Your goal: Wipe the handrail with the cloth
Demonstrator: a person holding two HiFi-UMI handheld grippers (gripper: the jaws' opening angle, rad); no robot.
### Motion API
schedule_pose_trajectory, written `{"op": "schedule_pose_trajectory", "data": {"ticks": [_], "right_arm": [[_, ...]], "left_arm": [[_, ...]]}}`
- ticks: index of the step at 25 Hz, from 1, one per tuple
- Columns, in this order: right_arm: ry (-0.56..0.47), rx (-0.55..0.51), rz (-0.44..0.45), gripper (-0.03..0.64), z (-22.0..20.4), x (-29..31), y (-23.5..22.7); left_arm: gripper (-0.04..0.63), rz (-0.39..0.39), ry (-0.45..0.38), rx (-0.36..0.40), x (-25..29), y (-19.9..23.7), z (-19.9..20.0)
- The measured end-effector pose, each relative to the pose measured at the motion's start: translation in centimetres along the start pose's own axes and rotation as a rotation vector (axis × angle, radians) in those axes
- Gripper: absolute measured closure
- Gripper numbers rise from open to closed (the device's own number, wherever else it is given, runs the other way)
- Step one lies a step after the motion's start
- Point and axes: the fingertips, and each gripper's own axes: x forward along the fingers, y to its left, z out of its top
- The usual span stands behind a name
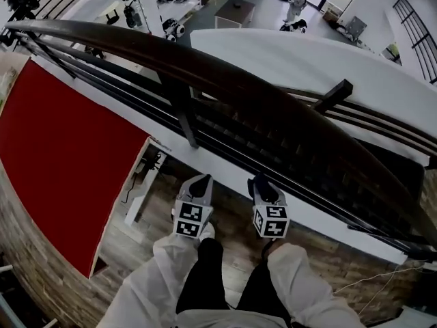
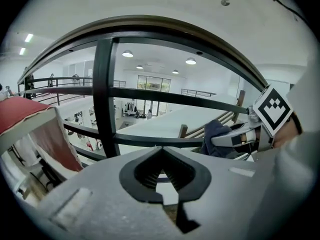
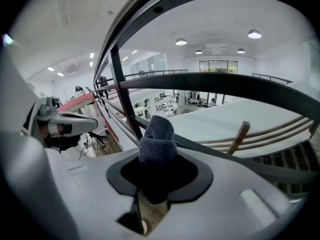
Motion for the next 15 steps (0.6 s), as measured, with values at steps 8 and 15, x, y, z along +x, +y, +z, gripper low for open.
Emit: {"op": "schedule_pose_trajectory", "data": {"ticks": [8,15], "right_arm": [[0.003,-0.035,0.101,0.509,3.4,8.0,8.6],[-0.011,0.005,0.155,0.509,6.1,13.5,13.5]], "left_arm": [[0.598,0.039,-0.031,-0.038,2.4,7.4,-0.5],[0.600,0.055,-0.036,-0.058,4.6,12.3,-1.0]]}}
